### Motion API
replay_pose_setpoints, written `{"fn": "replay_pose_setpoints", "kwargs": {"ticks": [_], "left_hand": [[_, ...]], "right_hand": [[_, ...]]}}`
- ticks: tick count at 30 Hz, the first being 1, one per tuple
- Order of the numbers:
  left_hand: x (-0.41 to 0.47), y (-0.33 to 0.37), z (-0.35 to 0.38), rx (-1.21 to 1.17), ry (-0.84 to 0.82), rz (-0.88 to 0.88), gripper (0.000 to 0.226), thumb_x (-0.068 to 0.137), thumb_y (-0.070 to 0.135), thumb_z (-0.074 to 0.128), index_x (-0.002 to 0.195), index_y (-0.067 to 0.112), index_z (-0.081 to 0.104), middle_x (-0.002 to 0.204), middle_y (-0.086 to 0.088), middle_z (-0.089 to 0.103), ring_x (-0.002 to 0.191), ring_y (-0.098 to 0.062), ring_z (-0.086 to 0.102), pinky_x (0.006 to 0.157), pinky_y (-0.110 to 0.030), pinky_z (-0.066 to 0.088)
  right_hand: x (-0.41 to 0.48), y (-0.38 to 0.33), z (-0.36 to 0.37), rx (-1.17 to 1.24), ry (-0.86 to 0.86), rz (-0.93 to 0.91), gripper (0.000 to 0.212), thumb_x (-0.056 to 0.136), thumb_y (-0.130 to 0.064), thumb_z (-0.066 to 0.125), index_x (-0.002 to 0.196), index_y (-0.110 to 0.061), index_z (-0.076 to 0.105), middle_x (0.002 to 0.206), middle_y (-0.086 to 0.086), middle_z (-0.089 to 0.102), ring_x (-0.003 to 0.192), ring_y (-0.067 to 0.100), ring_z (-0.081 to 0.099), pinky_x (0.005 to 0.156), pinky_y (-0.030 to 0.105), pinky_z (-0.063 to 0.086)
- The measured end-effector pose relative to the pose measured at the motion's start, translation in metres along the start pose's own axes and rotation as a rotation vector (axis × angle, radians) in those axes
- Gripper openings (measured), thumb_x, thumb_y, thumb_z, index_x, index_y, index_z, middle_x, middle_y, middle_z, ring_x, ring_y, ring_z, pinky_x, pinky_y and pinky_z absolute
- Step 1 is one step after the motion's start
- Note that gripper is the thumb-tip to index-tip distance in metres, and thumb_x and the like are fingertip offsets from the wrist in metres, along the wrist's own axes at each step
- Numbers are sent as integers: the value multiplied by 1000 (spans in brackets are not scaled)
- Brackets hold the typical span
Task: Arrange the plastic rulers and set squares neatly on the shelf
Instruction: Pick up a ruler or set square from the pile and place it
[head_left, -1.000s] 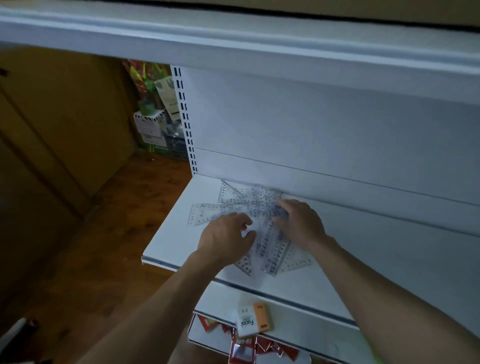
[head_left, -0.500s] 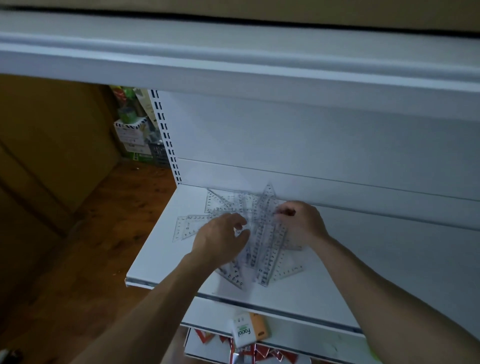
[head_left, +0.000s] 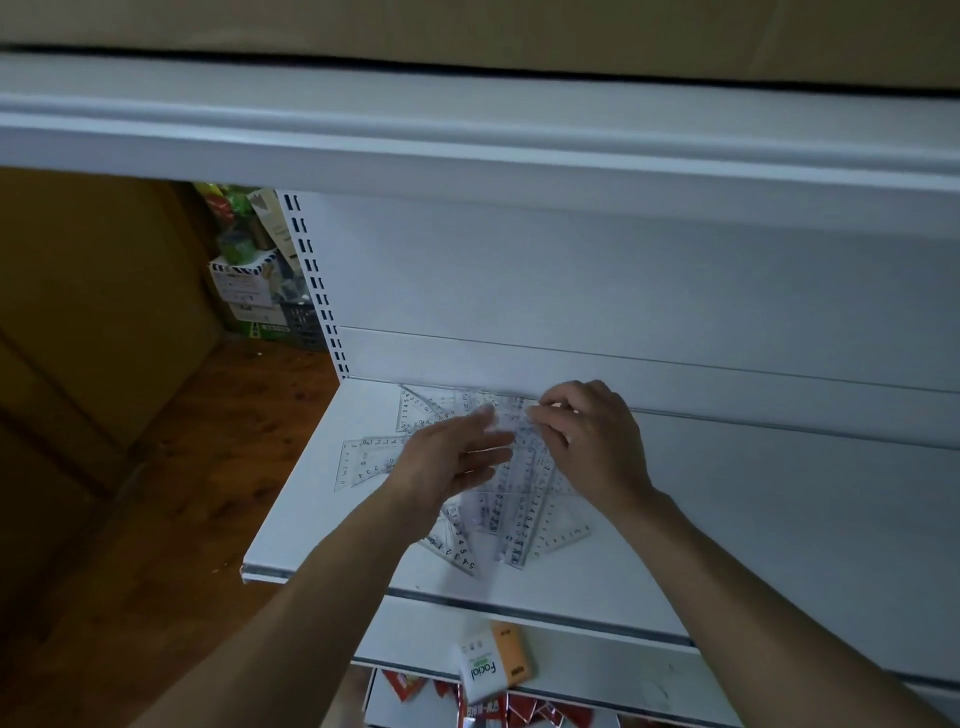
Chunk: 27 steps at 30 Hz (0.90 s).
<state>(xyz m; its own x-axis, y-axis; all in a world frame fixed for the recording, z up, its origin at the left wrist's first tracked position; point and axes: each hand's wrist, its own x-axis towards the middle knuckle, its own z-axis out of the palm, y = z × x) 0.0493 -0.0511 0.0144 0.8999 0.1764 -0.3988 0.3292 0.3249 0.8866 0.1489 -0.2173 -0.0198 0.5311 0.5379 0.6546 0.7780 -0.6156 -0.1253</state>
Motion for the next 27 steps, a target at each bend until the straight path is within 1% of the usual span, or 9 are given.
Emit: {"fn": "replay_pose_setpoints", "kwargs": {"ticks": [2, 5, 7, 10, 13, 17, 19, 25, 27], "left_hand": [[-2, -1, -2, 50, 56, 64, 25, 91, 18, 63, 114, 8, 64, 96, -6, 75, 87, -17, 72, 73, -24, 55], [-6, -1, -9, 89, 118, 136, 18, 90, 7, 63, 108, 8, 67, 90, -7, 75, 81, -17, 71, 75, -24, 57], [-9, 1, -15, 121, 131, 174, 17, 89, 6, 64, 104, 10, 68, 91, -8, 75, 81, -17, 70, 76, -23, 56], [-13, 1, -20, 172, 120, 211, 16, 87, 7, 66, 101, 14, 69, 90, -8, 74, 80, -17, 68, 75, -22, 55], [-15, -1, -25, 239, 112, 249, 15, 87, 7, 65, 98, 16, 70, 85, -5, 75, 78, -17, 69, 72, -23, 55], [-14, -8, -23, 384, 155, 299, 14, 87, 12, 66, 92, 24, 69, 81, 0, 75, 76, -16, 72, 74, -27, 56], [-13, -12, -18, 397, 151, 309, 14, 87, 12, 65, 95, 22, 70, 80, 1, 75, 75, -15, 72, 75, -27, 57], [-11, -22, 12, 387, 28, 327, 16, 88, 11, 63, 101, 19, 70, 81, 2, 75, 76, -11, 72, 75, -22, 55], [-13, -26, 34, 350, -16, 328, 17, 89, 7, 63, 103, 15, 69, 80, 2, 75, 73, -9, 71, 69, -16, 53]], "right_hand": [[-1, -3, -2, 82, -46, 63, 24, 81, -15, 73, 105, -20, 72, 110, -2, 64, 98, 20, 55, 82, 31, 46], [-2, -11, -12, 424, -181, 314, 41, 88, -21, 66, 128, -25, 57, 130, -10, 54, 118, 8, 47, 96, 22, 39], [2, -18, -22, 675, -263, 563, 40, 90, -32, 62, 129, -32, 52, 121, -17, 58, 107, 0, 55, 88, 20, 44], [7, -25, -31, 918, -340, 766, 15, 90, -34, 61, 102, -27, 67, 92, -7, 72, 75, 4, 65, 71, 26, 48], [5, -35, -33, 920, -342, 807, 9, 89, -23, 64, 84, -19, 70, 78, -2, 73, 60, 5, 61, 61, 24, 46], [-3, -44, -33, 729, -285, 815, 11, 88, -24, 65, 79, -19, 69, 70, -5, 71, 54, 0, 59, 52, 10, 43], [-9, -45, -36, 672, -264, 829, 12, 89, -24, 64, 80, -18, 69, 70, -6, 71, 54, -2, 59, 51, 8, 42], [-36, -30, -65, 765, -190, 957, 10, 88, -24, 65, 82, -18, 70, 72, -3, 72, 57, 4, 60, 59, 20, 46], [-49, -20, -81, 792, -144, 993, 10, 88, -23, 65, 81, -17, 70, 72, -3, 72, 58, 5, 59, 60, 23, 47]]}}
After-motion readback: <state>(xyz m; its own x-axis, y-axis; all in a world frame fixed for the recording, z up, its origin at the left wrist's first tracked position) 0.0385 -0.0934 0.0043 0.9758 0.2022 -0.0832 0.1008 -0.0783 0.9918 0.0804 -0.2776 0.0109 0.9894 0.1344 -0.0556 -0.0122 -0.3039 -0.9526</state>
